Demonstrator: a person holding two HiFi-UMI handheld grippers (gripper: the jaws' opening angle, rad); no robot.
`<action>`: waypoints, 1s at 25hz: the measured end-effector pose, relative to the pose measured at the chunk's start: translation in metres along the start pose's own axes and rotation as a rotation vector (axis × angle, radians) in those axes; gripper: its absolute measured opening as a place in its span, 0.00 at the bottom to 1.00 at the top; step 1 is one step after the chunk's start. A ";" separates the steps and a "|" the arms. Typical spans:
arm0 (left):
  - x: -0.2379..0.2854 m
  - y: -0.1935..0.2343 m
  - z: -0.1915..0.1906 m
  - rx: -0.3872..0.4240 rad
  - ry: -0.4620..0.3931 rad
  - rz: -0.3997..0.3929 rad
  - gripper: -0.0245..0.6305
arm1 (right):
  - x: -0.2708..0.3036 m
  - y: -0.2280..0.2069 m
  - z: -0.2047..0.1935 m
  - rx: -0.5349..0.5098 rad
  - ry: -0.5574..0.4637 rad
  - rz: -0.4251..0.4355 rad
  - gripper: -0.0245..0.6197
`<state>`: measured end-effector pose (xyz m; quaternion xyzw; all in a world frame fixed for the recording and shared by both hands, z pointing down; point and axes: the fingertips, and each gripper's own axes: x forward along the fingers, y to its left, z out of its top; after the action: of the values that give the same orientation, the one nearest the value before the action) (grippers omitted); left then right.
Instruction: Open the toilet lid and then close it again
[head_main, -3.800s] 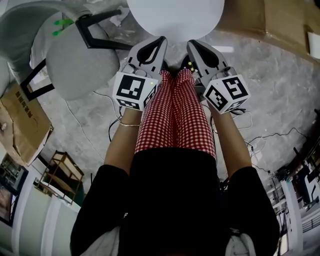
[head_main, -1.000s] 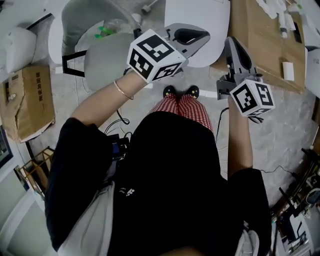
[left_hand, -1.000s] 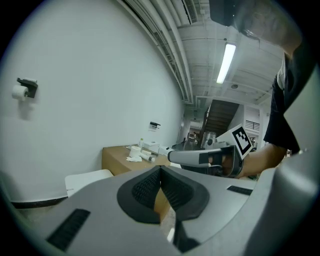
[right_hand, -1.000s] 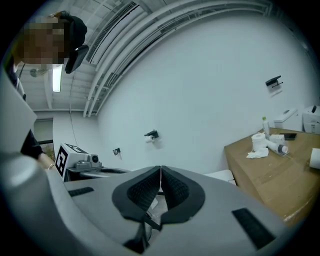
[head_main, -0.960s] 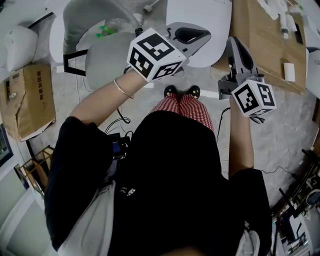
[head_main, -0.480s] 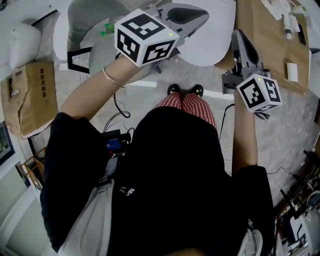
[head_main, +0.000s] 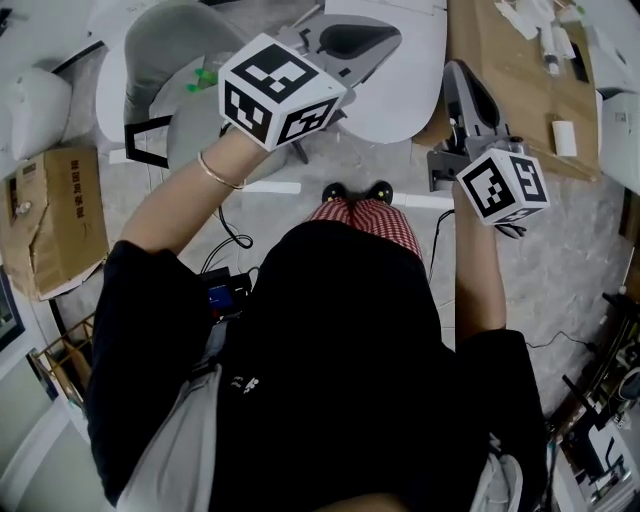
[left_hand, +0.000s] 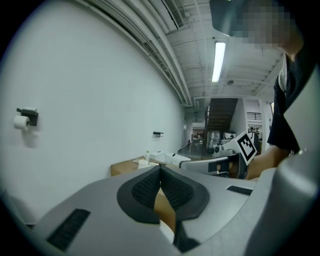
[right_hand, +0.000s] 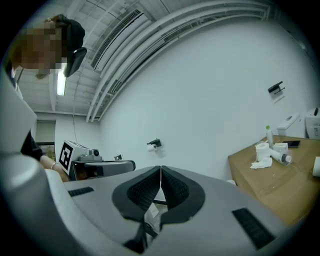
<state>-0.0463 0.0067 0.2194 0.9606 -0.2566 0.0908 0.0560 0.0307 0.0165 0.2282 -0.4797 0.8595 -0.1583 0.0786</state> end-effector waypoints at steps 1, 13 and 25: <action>0.000 -0.002 0.001 0.002 -0.005 0.001 0.04 | -0.002 0.001 0.003 -0.005 -0.004 0.000 0.07; 0.008 -0.029 0.021 0.031 -0.057 -0.032 0.04 | -0.025 0.009 0.038 -0.073 -0.047 0.001 0.07; 0.005 -0.054 0.027 0.034 -0.088 -0.032 0.04 | -0.051 0.022 0.058 -0.124 -0.084 0.003 0.07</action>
<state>-0.0107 0.0460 0.1909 0.9685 -0.2417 0.0522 0.0296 0.0561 0.0590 0.1652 -0.4887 0.8642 -0.0844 0.0850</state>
